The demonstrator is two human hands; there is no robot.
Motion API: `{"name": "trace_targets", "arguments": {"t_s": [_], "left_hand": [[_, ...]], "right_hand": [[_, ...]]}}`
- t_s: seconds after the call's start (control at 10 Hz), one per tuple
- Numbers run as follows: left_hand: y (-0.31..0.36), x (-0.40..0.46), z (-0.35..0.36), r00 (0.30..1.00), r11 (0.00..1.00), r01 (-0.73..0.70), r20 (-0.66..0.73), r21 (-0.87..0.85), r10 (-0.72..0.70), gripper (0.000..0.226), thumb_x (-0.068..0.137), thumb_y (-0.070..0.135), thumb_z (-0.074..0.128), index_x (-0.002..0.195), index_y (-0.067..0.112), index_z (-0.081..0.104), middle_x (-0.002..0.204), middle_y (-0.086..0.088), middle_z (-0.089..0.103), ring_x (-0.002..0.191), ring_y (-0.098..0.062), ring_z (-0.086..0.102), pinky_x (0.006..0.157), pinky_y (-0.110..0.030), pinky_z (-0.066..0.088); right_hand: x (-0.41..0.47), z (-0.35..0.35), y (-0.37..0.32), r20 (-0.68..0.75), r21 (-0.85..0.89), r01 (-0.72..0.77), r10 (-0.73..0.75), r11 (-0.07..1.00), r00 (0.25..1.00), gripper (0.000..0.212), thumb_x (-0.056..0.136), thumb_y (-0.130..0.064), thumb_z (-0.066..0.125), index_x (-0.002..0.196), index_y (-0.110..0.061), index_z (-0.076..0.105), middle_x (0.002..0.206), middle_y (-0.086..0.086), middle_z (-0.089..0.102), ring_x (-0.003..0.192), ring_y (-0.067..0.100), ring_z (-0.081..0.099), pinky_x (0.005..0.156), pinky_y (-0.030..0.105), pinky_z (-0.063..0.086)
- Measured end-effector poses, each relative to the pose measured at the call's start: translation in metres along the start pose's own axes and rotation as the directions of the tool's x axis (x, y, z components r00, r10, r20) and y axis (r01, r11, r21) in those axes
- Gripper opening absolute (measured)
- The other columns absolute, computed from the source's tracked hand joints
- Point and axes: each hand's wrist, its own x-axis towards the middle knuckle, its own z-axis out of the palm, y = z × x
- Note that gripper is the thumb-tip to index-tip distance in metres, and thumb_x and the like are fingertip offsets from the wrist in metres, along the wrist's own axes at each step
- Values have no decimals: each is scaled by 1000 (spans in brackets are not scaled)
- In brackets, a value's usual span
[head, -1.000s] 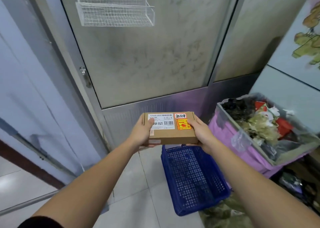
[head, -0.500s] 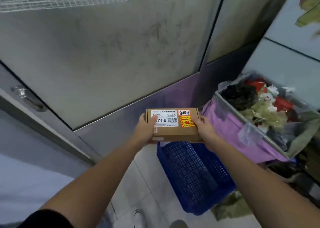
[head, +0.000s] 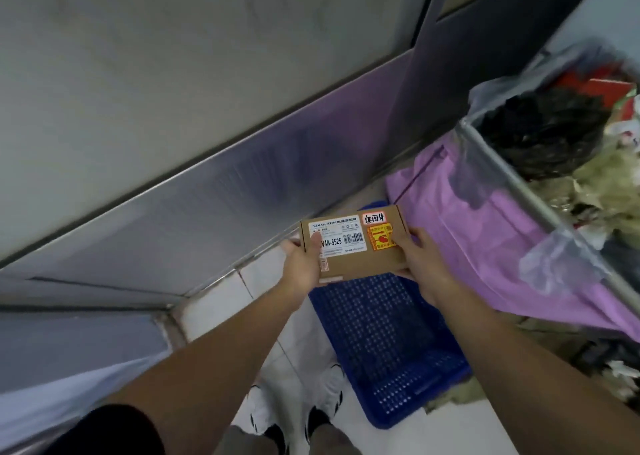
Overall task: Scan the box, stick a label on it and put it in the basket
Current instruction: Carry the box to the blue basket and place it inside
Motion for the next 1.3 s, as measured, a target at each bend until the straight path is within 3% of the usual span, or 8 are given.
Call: {"name": "trace_targets", "arguments": {"t_s": [0.1,0.2,0.5,0.6,0.8,1.0,1.1,1.3], "left_hand": [[-40,55,28,997,997,65,-35,-39,-67,45,107,42,46,135,14,25,109,-3,71,78,-11,75,61,-27,63],[-103,133,60,983,986,167,-73,-23,-168,72,106,46,45,155,8,10,132,-12,65,112,-31,69,98,-49,56],[-269,331,127,941,862,273,-306,427,-147,40,106,23,48,135,-4,45,132,-27,56,72,-12,47,63,-26,42],[-293,378,135,926,695,373,-297,615,-233,36,105,22,46,139,8,49,144,-19,50,124,-25,50,103,-40,43],[-338,450,121,953,448,300,-282,842,-108,37,106,15,40,139,4,52,144,-16,51,135,-29,44,114,-43,36],[-345,493,122,881,835,371,-438,406,-178,41,106,12,42,147,9,46,141,-24,55,79,-14,55,61,-18,37],[-350,503,119,850,893,395,-455,216,-266,40,106,14,43,146,9,51,142,-21,57,82,-17,54,62,-19,41],[-360,522,110,939,590,338,-308,733,-156,40,108,10,39,146,-1,47,148,-17,52,125,-26,57,101,-34,51]], "right_hand": [[60,-7,40,38,-46,-56,58,997,998,45,94,-27,72,137,-29,59,121,-2,74,103,20,74,88,40,62],[141,-10,101,74,-139,-112,123,984,990,30,94,-29,72,123,-39,68,114,-9,79,96,13,77,83,33,59],[336,6,270,-7,-307,-93,96,947,995,44,95,-27,72,134,-21,51,122,-1,63,110,20,64,101,43,53],[373,18,309,0,-297,-103,108,949,994,37,96,-25,72,127,-23,53,111,-8,64,100,12,64,97,38,53],[440,65,376,-52,-285,-96,84,954,995,39,96,-27,72,132,-20,58,109,-5,64,102,16,64,96,35,51],[478,99,394,-57,-286,-77,63,955,996,43,97,-28,70,136,-14,62,121,1,68,111,22,65,100,36,52],[485,106,401,-55,-262,-106,95,959,994,43,97,-25,69,139,-15,62,129,3,68,114,22,65,105,37,51],[499,115,421,-71,-263,-77,60,962,996,48,97,-25,70,143,-16,60,136,10,66,116,23,64,108,37,50]]}}
